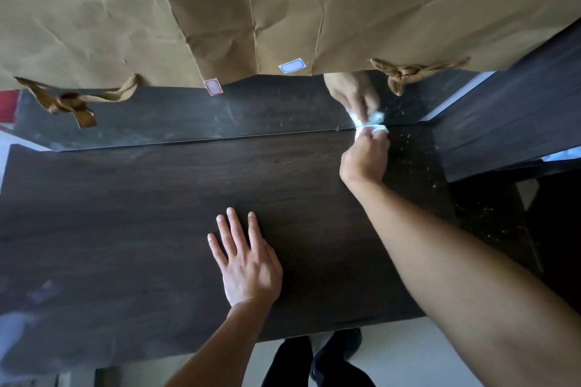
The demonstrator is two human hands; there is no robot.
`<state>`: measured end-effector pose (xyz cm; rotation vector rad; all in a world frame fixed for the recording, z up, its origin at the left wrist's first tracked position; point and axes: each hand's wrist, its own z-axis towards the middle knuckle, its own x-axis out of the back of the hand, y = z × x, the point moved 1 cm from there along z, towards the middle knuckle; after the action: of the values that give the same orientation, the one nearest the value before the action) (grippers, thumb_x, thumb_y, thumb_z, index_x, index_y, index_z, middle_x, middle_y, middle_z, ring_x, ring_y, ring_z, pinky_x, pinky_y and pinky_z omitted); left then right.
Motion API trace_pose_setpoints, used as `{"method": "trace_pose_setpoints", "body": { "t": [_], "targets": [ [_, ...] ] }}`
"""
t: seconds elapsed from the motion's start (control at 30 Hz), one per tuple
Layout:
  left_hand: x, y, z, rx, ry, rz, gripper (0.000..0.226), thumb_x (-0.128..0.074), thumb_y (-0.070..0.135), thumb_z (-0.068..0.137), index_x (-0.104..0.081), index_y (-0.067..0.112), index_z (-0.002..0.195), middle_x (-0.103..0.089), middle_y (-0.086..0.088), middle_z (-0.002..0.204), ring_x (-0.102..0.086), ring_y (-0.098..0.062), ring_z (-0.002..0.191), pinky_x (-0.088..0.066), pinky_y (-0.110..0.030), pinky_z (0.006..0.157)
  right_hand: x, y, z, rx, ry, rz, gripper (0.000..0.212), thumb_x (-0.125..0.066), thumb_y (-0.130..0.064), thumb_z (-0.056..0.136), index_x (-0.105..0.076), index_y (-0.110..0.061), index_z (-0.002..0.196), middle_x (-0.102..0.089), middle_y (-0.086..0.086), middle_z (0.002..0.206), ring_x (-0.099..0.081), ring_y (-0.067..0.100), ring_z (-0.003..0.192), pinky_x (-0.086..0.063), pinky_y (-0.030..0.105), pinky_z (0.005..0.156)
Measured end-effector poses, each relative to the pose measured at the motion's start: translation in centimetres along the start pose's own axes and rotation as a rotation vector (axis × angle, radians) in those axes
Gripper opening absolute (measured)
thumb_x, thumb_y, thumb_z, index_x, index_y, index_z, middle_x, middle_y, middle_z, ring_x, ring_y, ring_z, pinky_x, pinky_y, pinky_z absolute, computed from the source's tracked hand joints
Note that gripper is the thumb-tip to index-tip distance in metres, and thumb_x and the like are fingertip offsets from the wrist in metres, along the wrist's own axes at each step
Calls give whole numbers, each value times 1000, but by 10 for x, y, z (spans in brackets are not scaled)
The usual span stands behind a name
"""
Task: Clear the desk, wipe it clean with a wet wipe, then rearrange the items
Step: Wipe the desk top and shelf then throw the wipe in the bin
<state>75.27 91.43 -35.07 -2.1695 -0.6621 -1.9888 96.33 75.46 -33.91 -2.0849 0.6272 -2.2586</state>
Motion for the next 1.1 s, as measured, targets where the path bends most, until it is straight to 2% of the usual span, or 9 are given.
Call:
{"method": "trace_pose_setpoints", "body": {
  "t": [0.2,0.37,0.47,0.53,0.6,0.7,0.97,1.03,1.1],
  "targets": [
    [2,0,0,0,1,-11,56,-27,27,89,-42,8,140,-23,-21,154,-15,-37,143,-9,-56,115,-2,-17,-44,588,-208,133,47,-54,1,81,-62,-23,120,-54,13,100,-51,32,90,-46,39,73],
    [0,0,0,-5,10,-12,56,-28,26,88,-45,7,138,-26,-23,152,-19,-39,142,-12,-57,114,18,53,18,223,-57,142,34,-56,0,84,-68,-15,112,-56,18,102,-56,38,92,-45,37,77],
    [0,1,1,-2,5,-6,56,-28,26,88,-44,7,139,-25,-23,153,-18,-39,143,-12,-57,114,7,21,6,19,9,98,29,-51,-4,85,-64,-8,110,-54,18,112,-52,36,101,-42,37,83],
    [1,1,0,-4,5,-4,56,-28,26,88,-45,7,138,-25,-23,153,-18,-39,143,-13,-58,114,-6,-18,-24,149,-22,116,30,-51,-3,82,-63,-8,108,-54,17,110,-52,36,98,-43,38,78],
    [1,1,1,-5,4,-2,56,-28,26,88,-44,7,138,-25,-23,153,-18,-39,143,-12,-58,114,-14,-38,-55,429,-138,149,41,-54,4,77,-64,-15,111,-54,14,100,-51,32,90,-45,37,71],
    [1,2,0,-3,5,4,57,-27,27,89,-44,7,139,-25,-22,153,-17,-39,143,-11,-57,115,-2,-10,-62,641,-271,215,47,-59,10,76,-66,-17,114,-54,13,95,-53,32,87,-46,35,65],
    [-2,2,-1,16,29,15,59,-25,29,88,-42,7,140,-24,-22,153,-16,-39,143,-10,-57,115,34,105,23,23,-32,-77,36,-51,3,81,-57,-7,115,-47,22,114,-48,39,104,-43,41,86],
    [-4,3,-1,19,35,25,59,-25,29,88,-41,7,140,-23,-22,153,-15,-39,143,-10,-57,116,27,91,36,-34,2,-35,36,-49,2,81,-56,-4,116,-47,23,120,-48,39,107,-39,40,93],
    [-5,4,-2,22,41,20,59,-25,29,88,-40,8,140,-23,-21,153,-15,-39,143,-10,-56,116,17,66,24,75,-26,27,43,-49,4,78,-56,-5,119,-48,23,120,-48,39,106,-39,40,93]
  ]
}}
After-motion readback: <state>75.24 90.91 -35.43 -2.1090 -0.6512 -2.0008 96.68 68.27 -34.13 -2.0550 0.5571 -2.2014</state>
